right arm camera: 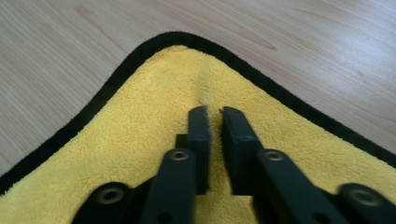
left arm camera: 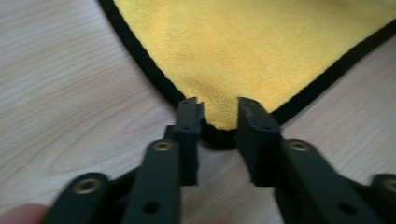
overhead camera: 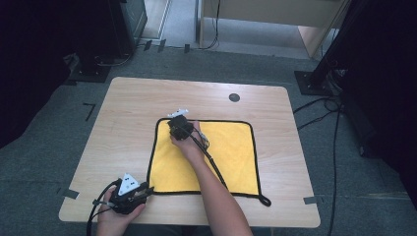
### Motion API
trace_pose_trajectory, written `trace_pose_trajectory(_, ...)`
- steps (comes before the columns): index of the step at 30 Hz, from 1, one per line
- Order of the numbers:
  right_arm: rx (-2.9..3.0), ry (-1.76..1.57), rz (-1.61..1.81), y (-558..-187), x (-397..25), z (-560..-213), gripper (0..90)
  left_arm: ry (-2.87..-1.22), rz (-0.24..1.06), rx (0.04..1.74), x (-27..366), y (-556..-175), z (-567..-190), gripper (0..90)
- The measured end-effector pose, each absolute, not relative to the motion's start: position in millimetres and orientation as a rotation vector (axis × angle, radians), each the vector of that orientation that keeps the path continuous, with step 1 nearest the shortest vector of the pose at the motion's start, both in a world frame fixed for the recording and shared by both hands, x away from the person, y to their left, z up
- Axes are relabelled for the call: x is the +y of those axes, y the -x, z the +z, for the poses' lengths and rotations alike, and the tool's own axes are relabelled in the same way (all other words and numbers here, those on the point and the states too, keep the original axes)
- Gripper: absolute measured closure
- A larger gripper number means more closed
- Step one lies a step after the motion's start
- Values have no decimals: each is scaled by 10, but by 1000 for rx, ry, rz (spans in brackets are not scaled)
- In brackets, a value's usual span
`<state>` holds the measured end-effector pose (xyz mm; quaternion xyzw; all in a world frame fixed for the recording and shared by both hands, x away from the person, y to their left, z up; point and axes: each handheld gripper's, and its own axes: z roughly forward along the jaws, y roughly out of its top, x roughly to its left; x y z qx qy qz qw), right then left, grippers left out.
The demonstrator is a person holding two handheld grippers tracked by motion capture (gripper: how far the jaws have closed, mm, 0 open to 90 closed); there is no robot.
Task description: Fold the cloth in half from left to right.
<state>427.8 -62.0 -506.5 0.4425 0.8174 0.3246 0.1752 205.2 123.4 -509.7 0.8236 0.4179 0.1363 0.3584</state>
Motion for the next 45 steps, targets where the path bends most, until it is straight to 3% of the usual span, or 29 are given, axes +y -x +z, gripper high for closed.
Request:
trace_pose_trajectory(2, 2323, -1233, 929, -4271, -651, -5035, 884, -2119, 384, 1073, 1191, -2030, -5072, 860)
trace_pose_trajectory(4, 2309, -1235, 979, -4257, -725, -4980, 886, -2067, 341, 1051, 1152, -2021, -5011, 884)
trace_pose_trajectory(11, 2213, -1219, 1051, -4176, -1226, -4727, 886, -1968, 251, 900, 665, -2034, -4700, 895)
trace_pose_trajectory(20, 2072, -1392, 1083, -4061, -2284, -4657, 867, -1905, 80, 695, -490, -2174, -4468, 892)
trace_pose_trajectory(21, 2051, -1419, 1077, -4058, -2403, -4668, 836, -1882, 43, 675, -585, -2194, -4493, 860)
trace_pose_trajectory(23, 1957, -1480, 1022, -4048, -2640, -4688, 706, -1875, -27, 670, -711, -2221, -4552, 610)
trace_pose_trajectory(24, 1917, -1521, 1001, -4039, -2761, -4694, 699, -1883, -22, 663, -722, -2216, -4582, 537)
trace_pose_trajectory(26, 1877, -1567, 1006, -4007, -2979, -4702, 653, -1887, -13, 667, -673, -2218, -4638, 479)
trace_pose_trajectory(32, 1897, -1577, 1041, -3899, -3177, -4752, 576, -1971, 142, 842, -384, -2389, -4870, 494)
trace_pose_trajectory(39, 2090, -1441, 1142, -3864, -2771, -4779, 367, -2135, 150, 864, -403, -2399, -5094, 473)
trace_pose_trajectory(43, 2131, -1355, 904, -3841, -2564, -4882, 386, -2139, 143, 850, -395, -2370, -5118, 462)
trace_pose_trajectory(45, 2148, -1339, 835, -3851, -2570, -4939, 448, -2136, 124, 845, -376, -2371, -5119, 453)
